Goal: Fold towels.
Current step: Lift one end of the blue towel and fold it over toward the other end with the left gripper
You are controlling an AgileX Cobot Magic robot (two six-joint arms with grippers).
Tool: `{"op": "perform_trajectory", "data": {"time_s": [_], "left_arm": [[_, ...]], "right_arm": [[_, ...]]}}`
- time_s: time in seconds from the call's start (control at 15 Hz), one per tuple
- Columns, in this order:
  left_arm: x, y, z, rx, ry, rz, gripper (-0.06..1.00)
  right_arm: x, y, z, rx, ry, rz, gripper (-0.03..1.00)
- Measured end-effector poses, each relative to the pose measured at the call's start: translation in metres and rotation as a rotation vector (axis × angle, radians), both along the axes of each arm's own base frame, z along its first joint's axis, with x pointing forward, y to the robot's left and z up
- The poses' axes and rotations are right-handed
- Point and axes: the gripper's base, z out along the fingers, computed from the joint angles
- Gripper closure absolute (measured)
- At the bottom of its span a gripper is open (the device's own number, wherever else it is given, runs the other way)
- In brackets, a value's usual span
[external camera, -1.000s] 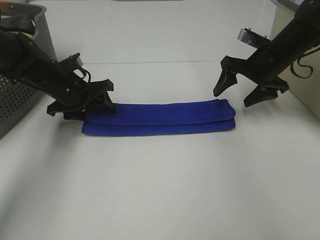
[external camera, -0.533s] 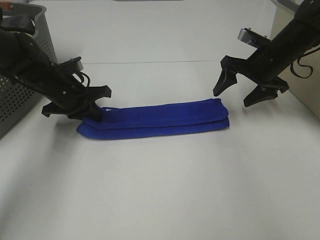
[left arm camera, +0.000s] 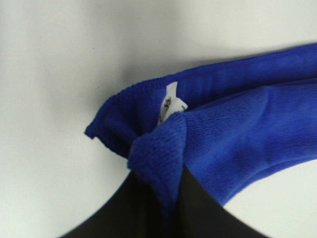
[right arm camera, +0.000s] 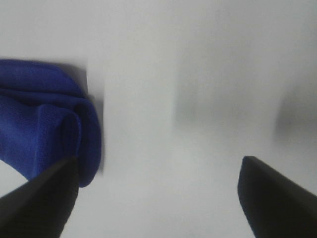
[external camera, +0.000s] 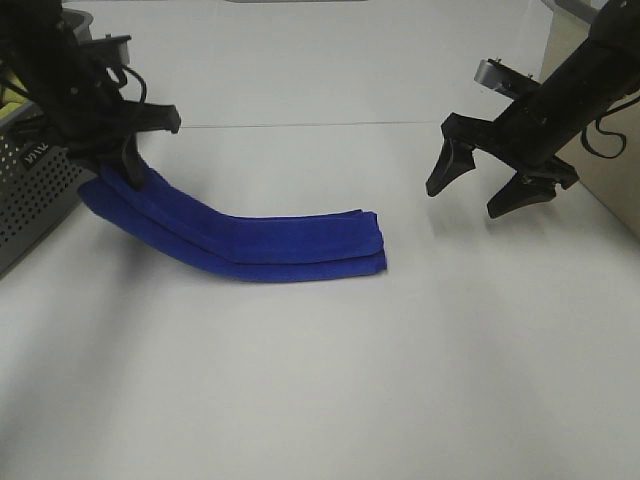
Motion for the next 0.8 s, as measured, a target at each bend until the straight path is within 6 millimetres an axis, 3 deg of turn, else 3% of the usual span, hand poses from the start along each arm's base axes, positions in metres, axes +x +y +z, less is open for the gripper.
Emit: {"op": "perform_trajectory", "data": {"time_s": [0.07,0.13,0.33,0.53,0.6,0.67,0.8], "left_arm": [[0.000,-0.029,0.018,-0.030,-0.039,-0.021,0.87],[0.000,-0.029,0.018,-0.030,-0.039,-0.021,0.87],[-0.012,-0.086,0.020,-0.129,-0.039,-0.050,0.87],[-0.015,-0.134,-0.015,-0.185,0.030,-0.040,0.87],[-0.013,-0.154,-0.036,-0.228,0.050,0.007,0.84],[-0.011,-0.160,-0.043,-0.250,0.063,0.027,0.79],[-0.010,-0.167,-0.047,-0.309,0.072,0.067,0.59]], "right_arm": [[-0.002,0.000,0.000,0.004,0.016,0.008,0.15],[-0.002,0.000,0.000,0.004,0.016,0.008,0.15],[-0.004,0.001,0.000,0.009,0.037,0.018,0.15],[-0.006,0.002,0.000,0.014,0.062,0.031,0.15],[-0.008,0.002,0.000,0.018,0.077,0.038,0.15],[-0.009,0.002,0.000,0.020,0.085,0.042,0.15],[-0.009,0.003,0.000,0.024,0.090,0.043,0.15]]}}
